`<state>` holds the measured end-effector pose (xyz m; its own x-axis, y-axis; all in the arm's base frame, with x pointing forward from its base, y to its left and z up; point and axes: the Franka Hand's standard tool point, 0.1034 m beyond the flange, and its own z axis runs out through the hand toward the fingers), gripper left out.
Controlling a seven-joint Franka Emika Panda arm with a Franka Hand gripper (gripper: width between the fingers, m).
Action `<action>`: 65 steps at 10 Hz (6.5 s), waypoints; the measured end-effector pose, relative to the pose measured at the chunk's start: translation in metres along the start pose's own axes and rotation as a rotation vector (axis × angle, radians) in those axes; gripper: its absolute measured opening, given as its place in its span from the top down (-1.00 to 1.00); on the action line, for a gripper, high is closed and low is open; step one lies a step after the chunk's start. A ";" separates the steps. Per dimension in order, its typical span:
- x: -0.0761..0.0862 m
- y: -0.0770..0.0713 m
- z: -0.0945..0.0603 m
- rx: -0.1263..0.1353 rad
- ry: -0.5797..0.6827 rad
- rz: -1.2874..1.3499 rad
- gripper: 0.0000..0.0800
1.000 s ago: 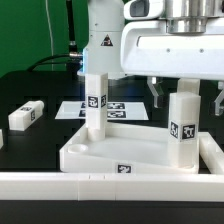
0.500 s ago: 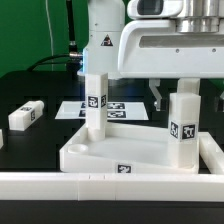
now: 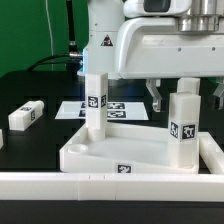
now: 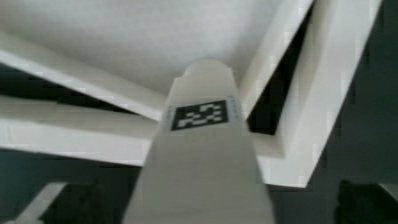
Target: Assemble desk
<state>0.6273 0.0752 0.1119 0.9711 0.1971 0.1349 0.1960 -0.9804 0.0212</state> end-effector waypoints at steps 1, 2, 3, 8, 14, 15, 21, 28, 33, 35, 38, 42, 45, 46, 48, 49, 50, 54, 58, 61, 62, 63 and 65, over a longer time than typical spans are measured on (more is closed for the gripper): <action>0.001 0.002 -0.001 -0.001 0.002 -0.002 -0.62; 0.000 0.002 0.000 -0.001 0.001 0.001 -0.31; 0.000 0.002 0.000 -0.001 0.001 0.001 0.04; 0.000 0.004 0.001 0.002 0.001 0.088 0.28; 0.000 0.003 0.001 0.034 -0.006 0.732 0.27; -0.001 0.002 0.001 0.037 -0.016 0.872 0.27; -0.003 -0.002 0.001 0.049 -0.059 1.425 0.27; -0.003 -0.003 0.002 0.066 -0.079 1.635 -0.01; -0.005 -0.009 0.004 0.058 -0.064 1.212 -0.61; -0.006 -0.008 0.004 0.062 -0.059 1.060 -0.62; -0.005 -0.005 0.003 0.049 -0.045 0.733 -0.62; -0.005 -0.005 0.003 0.041 -0.036 0.406 -0.62; -0.004 -0.005 0.002 0.031 -0.035 0.345 -0.27; -0.004 -0.005 0.002 0.031 -0.035 0.346 -0.27; -0.005 -0.005 0.002 0.031 -0.035 0.353 0.28; -0.005 -0.005 0.002 0.031 -0.035 0.367 0.28; -0.004 -0.005 0.002 0.031 -0.035 0.378 0.28; -0.005 -0.001 0.002 0.019 -0.040 0.747 0.28; -0.010 0.019 0.002 -0.016 -0.036 1.050 0.27; -0.011 0.024 0.002 -0.032 -0.030 1.103 0.26; -0.011 0.024 0.001 -0.030 -0.029 1.087 0.01; -0.013 0.022 -0.003 -0.024 -0.027 1.048 -0.34; -0.026 0.021 -0.015 -0.007 -0.024 0.979 -0.60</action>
Offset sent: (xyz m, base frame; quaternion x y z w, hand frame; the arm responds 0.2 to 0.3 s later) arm 0.0000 0.0000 0.0000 0.0000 0.0000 0.0000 1.0000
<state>0.6037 0.0496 0.1236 0.7063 -0.7038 0.0761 -0.6989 -0.7104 -0.0834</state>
